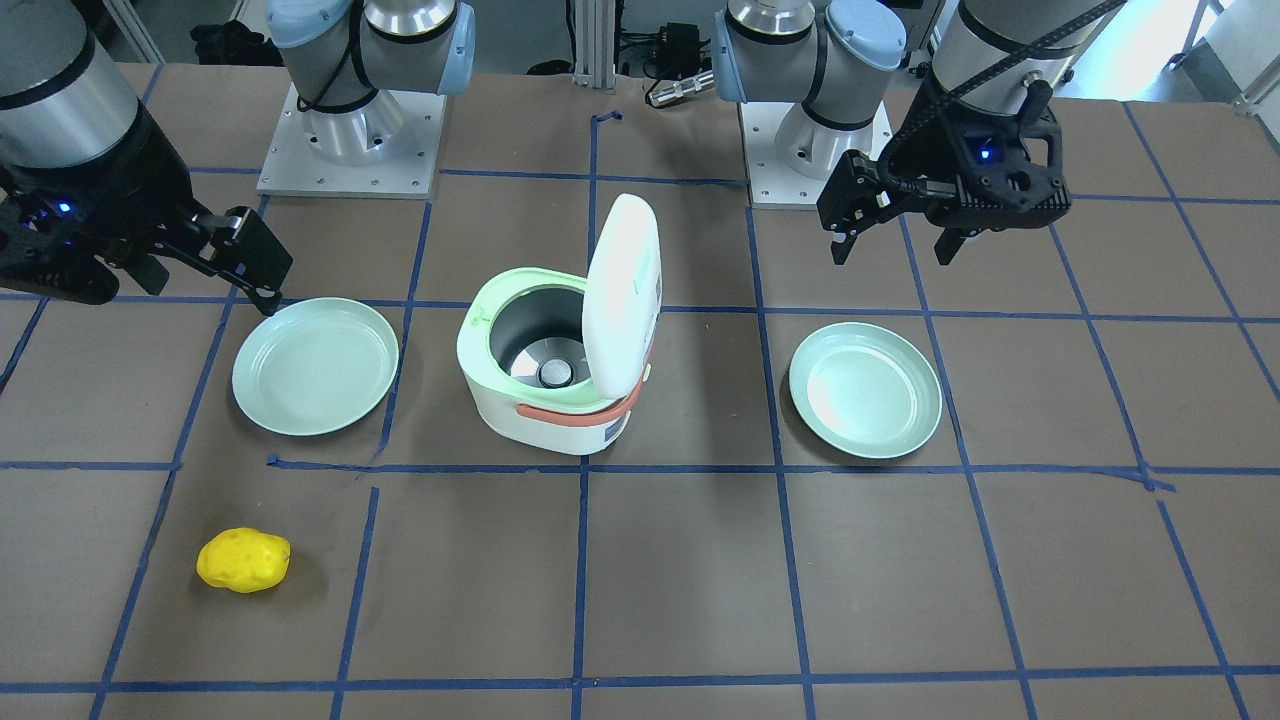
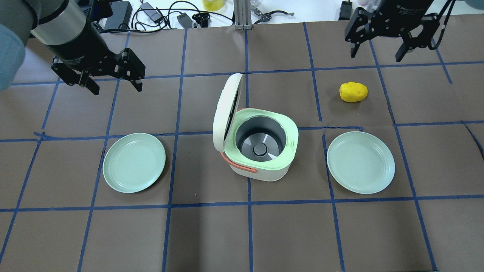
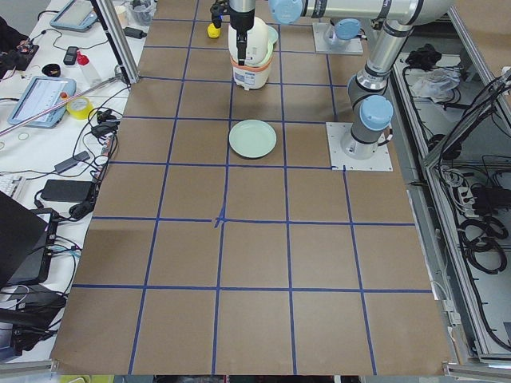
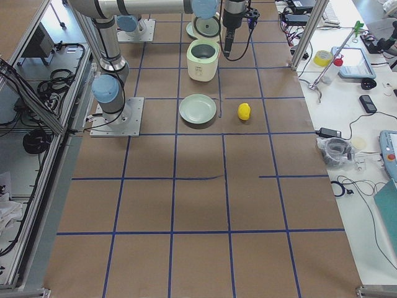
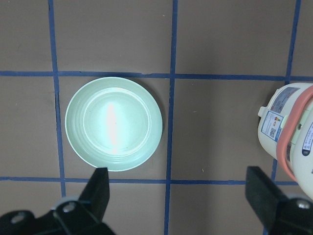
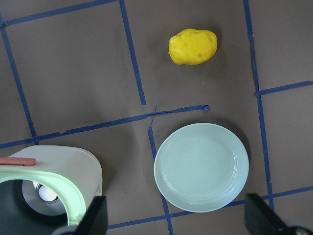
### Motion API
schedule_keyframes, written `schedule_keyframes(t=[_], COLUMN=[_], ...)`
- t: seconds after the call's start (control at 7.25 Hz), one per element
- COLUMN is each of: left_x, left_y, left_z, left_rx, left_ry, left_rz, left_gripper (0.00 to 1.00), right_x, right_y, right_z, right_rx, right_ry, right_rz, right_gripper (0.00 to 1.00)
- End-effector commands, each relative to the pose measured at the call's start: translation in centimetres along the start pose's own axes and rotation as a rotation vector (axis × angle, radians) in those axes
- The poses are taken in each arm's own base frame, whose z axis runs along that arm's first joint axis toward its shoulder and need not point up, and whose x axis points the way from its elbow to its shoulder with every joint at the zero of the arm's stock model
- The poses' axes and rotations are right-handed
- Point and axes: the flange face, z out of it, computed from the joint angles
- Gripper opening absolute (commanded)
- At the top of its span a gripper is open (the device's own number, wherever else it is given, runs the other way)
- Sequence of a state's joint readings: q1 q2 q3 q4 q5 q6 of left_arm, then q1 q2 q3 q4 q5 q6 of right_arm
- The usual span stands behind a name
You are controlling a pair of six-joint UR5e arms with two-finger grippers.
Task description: Press rice cooker button
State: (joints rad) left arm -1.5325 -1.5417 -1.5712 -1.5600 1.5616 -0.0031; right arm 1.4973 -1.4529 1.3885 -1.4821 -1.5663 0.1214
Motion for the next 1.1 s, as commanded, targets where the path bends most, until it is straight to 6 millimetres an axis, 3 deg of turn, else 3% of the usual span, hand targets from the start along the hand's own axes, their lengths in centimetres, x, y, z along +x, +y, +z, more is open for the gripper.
schedule_keyframes(t=[0.0, 0.97], left_x=[0.00, 0.00], left_y=[0.00, 0.01], left_z=[-0.02, 0.05], left_rx=[0.000, -0.001], left_ry=[0.000, 0.000], left_rz=[0.000, 0.000], left_gripper=[1.00, 1.00], right_x=[-0.51, -1.37], right_y=[0.79, 1.31], right_z=[0.30, 0.70], right_rx=[-0.010, -0.031], right_ry=[-0.003, 0.006], right_rz=[-0.012, -0.026], right_gripper=[1.00, 1.00])
